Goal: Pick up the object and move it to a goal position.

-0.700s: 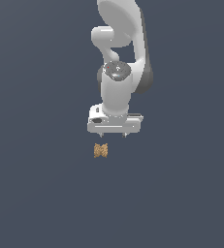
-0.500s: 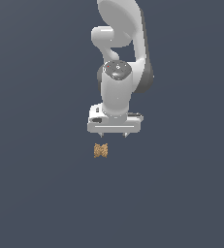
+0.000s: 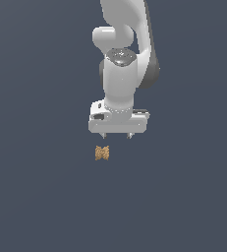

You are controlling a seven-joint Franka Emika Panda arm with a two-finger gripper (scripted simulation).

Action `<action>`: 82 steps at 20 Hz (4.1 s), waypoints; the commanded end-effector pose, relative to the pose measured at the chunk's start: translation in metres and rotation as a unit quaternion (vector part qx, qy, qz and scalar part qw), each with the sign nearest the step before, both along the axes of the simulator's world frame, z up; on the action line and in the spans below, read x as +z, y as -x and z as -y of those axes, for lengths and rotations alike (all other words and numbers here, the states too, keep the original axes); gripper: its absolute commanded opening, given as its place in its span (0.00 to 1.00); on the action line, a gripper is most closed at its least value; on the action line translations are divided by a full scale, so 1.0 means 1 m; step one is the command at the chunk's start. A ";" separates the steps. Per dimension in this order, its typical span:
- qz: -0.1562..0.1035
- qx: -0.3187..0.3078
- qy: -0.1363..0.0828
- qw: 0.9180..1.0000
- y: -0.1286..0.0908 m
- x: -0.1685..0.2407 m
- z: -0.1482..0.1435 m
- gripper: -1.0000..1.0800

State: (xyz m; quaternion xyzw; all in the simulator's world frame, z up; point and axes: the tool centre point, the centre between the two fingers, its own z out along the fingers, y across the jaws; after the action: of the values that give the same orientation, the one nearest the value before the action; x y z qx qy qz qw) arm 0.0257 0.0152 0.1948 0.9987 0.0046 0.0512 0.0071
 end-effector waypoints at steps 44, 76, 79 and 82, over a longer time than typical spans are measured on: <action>-0.051 0.024 -0.006 0.998 0.011 -0.155 0.068 0.96; -0.051 0.024 -0.006 0.998 0.031 -0.044 0.091 0.00; -0.051 0.024 -0.006 0.998 0.038 -0.009 0.098 0.00; -0.051 0.024 -0.006 0.998 0.044 0.028 0.106 0.00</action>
State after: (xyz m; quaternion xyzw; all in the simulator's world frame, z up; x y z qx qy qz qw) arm -0.0147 -0.0866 0.2041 0.9996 0.0283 0.0004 -0.0002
